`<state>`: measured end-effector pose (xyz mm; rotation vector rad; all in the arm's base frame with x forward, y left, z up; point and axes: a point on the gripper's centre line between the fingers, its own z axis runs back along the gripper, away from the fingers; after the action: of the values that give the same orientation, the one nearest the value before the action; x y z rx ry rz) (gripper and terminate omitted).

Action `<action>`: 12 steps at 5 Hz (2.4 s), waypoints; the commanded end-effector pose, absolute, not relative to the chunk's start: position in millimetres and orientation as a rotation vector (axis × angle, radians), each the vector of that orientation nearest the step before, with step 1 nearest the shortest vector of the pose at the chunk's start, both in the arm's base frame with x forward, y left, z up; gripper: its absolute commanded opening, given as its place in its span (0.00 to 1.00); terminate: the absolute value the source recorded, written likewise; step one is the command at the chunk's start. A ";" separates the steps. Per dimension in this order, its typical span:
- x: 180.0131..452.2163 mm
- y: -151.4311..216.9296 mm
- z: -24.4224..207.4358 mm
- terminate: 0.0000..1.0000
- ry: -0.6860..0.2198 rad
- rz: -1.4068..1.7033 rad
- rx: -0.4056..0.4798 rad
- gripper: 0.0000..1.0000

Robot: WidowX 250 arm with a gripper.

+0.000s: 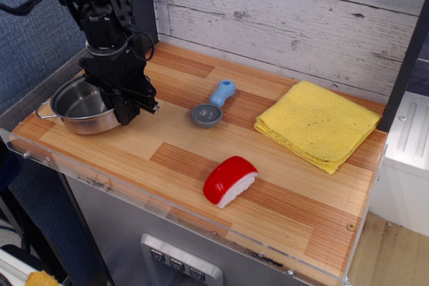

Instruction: Put the pot on top of the cloth.

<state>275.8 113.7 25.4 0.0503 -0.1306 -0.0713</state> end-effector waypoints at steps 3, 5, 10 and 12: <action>304.4 72.0 146.4 0.00 -0.375 0.093 0.055 0.00; 321.4 0.6 155.6 0.00 -0.372 -0.016 0.007 0.00; 371.1 -118.9 75.2 0.00 -0.292 -0.086 -0.050 0.00; 379.9 -121.2 42.2 0.00 -0.267 -0.087 -0.023 0.00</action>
<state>377.5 -120.5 28.3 -0.0120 -0.2264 -0.0858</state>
